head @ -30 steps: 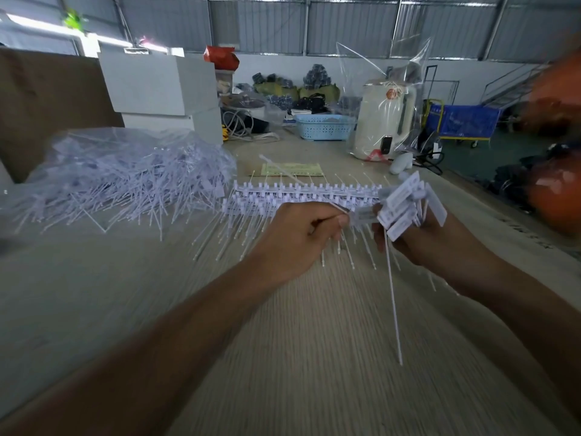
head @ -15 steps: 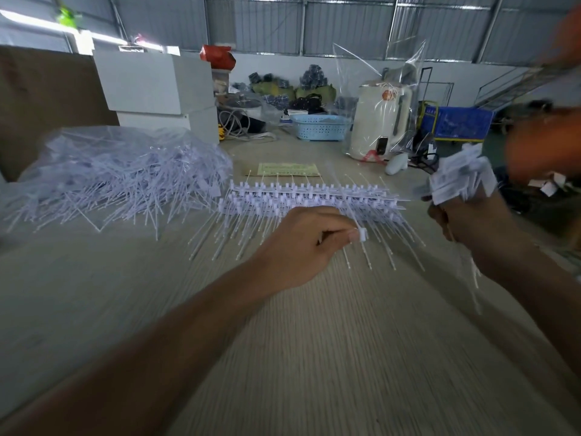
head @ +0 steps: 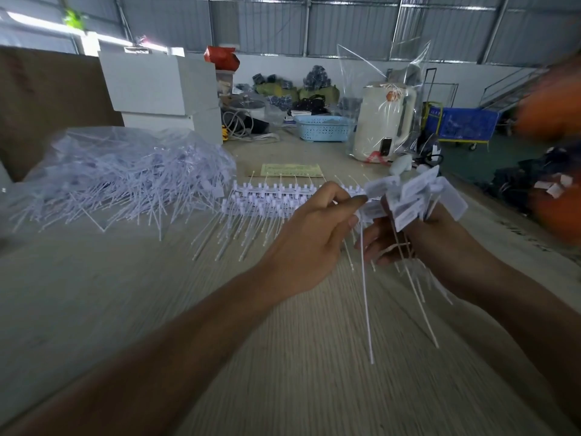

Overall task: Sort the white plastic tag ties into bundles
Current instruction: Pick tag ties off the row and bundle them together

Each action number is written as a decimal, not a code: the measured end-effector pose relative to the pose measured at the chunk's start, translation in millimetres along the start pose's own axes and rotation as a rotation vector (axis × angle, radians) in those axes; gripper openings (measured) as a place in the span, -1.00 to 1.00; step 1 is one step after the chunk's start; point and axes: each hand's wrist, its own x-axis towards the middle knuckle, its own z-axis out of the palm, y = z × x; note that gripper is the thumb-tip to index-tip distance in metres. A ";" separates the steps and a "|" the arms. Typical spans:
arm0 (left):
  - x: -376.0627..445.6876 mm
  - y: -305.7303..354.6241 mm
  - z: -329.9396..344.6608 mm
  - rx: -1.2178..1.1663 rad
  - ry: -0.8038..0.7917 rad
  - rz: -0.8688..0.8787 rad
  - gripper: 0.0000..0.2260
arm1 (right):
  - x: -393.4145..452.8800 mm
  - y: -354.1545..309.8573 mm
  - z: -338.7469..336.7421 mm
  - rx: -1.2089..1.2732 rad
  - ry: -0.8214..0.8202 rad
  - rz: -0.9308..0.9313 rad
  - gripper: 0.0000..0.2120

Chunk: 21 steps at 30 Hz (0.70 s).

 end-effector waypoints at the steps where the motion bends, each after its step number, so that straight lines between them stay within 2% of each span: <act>1: 0.6 0.7 0.6 -0.032 0.028 -0.019 -0.69 | 0.0 -0.9 2.7 0.024 0.004 -0.005 -0.70; 5: 1.5 4.2 2.7 -0.282 0.175 -0.191 -0.76 | -1.1 -4.0 13.2 0.115 -0.041 -0.012 -0.62; 8: 1.6 5.7 2.9 -0.405 0.237 -0.275 -0.79 | -4.2 -5.9 17.4 0.081 -0.056 -0.051 -0.66; 12: 2.3 8.2 0.0 -0.457 0.256 -0.288 -0.78 | -4.4 -3.7 19.2 -0.031 -0.063 -0.135 -0.67; 17: 3.8 8.9 -5.3 -0.593 0.256 -0.227 -0.76 | -2.2 -7.1 16.5 0.103 -0.078 -0.112 -0.88; 18: 4.2 8.6 -5.9 -0.625 0.256 -0.217 -0.76 | -2.4 -7.4 16.2 0.105 -0.072 -0.121 -0.86; 21: 5.5 9.5 -7.3 -0.698 0.249 -0.207 -0.79 | -3.0 -8.7 14.8 0.103 -0.045 -0.128 -0.63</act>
